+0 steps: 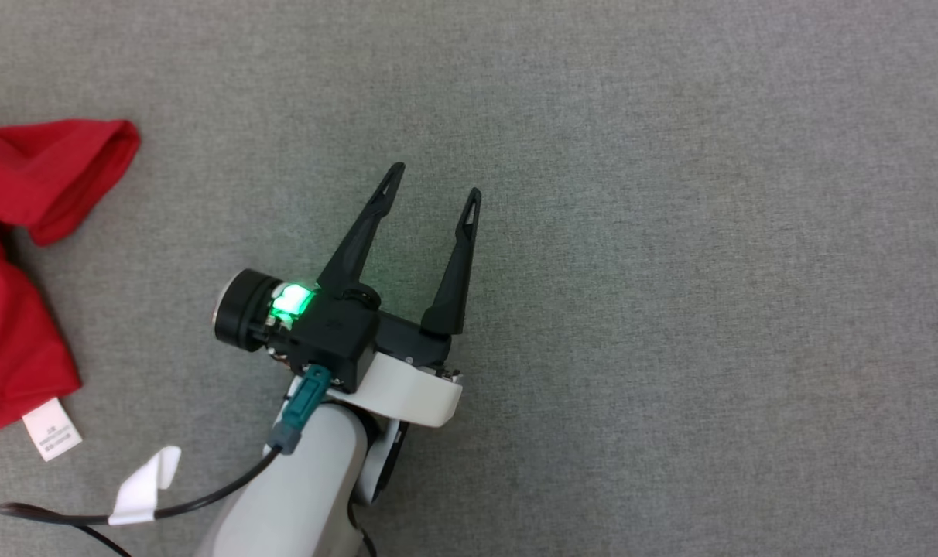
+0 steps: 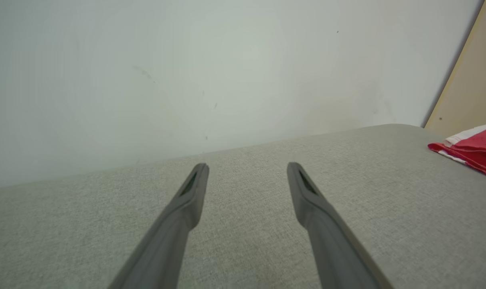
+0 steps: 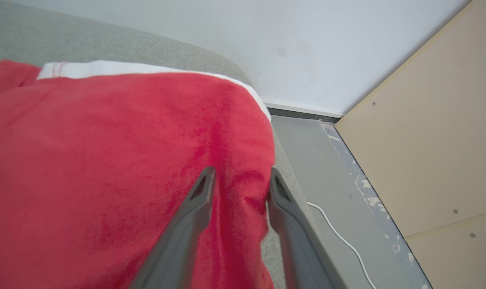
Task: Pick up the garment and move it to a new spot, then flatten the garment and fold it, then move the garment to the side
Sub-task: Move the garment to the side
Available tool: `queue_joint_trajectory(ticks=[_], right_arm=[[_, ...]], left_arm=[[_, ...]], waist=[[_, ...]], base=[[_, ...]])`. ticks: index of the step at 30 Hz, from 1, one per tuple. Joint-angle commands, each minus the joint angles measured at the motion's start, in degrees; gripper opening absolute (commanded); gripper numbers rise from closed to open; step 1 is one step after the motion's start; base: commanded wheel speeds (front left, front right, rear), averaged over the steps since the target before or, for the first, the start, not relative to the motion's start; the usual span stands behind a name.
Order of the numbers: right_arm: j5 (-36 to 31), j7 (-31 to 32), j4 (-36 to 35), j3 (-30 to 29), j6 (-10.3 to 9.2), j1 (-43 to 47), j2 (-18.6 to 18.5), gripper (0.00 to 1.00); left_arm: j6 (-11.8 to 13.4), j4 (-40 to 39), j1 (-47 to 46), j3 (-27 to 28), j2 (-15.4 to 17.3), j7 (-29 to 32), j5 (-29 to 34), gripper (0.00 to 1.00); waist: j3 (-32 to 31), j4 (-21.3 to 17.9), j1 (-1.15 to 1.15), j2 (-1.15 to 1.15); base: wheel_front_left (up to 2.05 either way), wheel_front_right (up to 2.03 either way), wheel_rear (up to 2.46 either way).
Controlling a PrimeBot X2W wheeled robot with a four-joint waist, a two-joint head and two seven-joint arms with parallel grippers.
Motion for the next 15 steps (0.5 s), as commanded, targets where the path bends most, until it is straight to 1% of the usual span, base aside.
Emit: queue_joint_trajectory(ticks=[1, 4, 7, 9, 12, 15], right_arm=[[-0.82, -0.65, 1.38, -0.91, -0.16, -0.61, 0.25, 1.00], [-2.24, -1.35, 2.68, -3.75, -0.16, -0.41, 0.99, 1.00], [-3.70, -1.40, -0.74, -8.01, -0.16, 1.35, 2.53, 1.00], [-5.75, -1.35, -4.45, -10.86, -0.16, 3.74, 4.88, 1.00], [-8.52, -1.31, -11.04, -14.44, -0.16, 7.72, 9.59, 1.00], [-10.80, -1.31, -18.15, -16.07, -0.16, 12.45, 15.57, 1.00]], left_arm=[[0.11, 0.07, -0.33, 0.07, 0.20, -0.25, 0.00, 1.00], [0.28, 0.46, 0.42, 0.08, 0.30, -0.32, -0.46, 1.00], [0.58, 0.93, 1.61, 0.63, 0.87, -0.41, -0.99, 1.00], [0.95, 1.25, 2.50, 1.16, 1.20, -0.33, -1.34, 1.00], [1.76, 1.88, 4.40, 2.03, 1.55, -0.39, -2.29, 1.00], [2.64, 2.50, 6.57, 3.33, 2.26, -0.43, -3.26, 1.00]], waist=[[-0.48, -0.10, -0.01, 0.00], [-1.56, -0.12, -0.01, 0.00], [-3.17, -0.25, -0.01, 0.00], [-4.53, -0.51, -0.01, 0.00], [-7.14, -0.69, -0.01, 0.00], [-9.66, -0.66, -0.01, 0.00]], base=[[0.00, 0.00, 0.00], [0.00, 0.00, 0.00], [0.00, 0.00, 0.00], [0.00, 0.00, 0.00], [0.00, 0.00, 0.00], [0.00, 0.00, 0.00]])
